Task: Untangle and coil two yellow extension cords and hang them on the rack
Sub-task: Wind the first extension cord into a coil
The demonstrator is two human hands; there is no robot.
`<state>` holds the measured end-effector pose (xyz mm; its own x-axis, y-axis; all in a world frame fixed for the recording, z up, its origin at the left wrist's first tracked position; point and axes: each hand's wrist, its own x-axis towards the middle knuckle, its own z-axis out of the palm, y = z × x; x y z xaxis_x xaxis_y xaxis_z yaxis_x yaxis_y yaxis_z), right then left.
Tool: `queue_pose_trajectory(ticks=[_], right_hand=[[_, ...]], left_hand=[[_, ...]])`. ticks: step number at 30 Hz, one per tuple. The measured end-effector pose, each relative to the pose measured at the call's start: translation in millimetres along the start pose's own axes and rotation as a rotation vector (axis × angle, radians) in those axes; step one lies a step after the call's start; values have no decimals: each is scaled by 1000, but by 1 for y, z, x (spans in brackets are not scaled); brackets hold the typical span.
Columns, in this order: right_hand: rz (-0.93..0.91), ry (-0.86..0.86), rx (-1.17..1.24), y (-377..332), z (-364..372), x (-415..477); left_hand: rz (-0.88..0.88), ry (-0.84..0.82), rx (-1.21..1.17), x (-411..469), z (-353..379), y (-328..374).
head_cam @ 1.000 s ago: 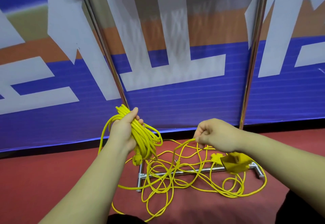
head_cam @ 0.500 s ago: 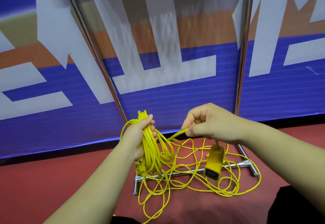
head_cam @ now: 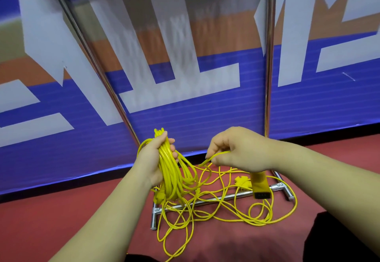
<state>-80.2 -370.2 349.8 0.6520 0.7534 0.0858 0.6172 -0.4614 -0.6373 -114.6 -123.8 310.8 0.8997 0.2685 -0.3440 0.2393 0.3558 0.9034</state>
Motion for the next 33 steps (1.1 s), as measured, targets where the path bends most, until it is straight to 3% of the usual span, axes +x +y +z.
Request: queue_pose_trajectory(ticks=[3,6,11,20,25,29,33], right_hand=[[-51,-69,193,-7,-8,-3],[-98,-107,570,-14,-16,-5],[-76,39,922,-18,-19,2],[123,341,972,13,-16,18],[267,639,951,34,-22,25],[425,824,910,63,-27,28],[484,825,806,85,-15,30]], left_hand=[[-47,8,54,3,3,-10],[-110,-22,107,4,8,-18],[-164,-166,198,0,21,-27],[-183,-543,140,-29,39,-18],[-163,-693,164,-32,37,-19],[-104,-735,263,-39,32,-17],[-85,-656,424,-48,30,-6]])
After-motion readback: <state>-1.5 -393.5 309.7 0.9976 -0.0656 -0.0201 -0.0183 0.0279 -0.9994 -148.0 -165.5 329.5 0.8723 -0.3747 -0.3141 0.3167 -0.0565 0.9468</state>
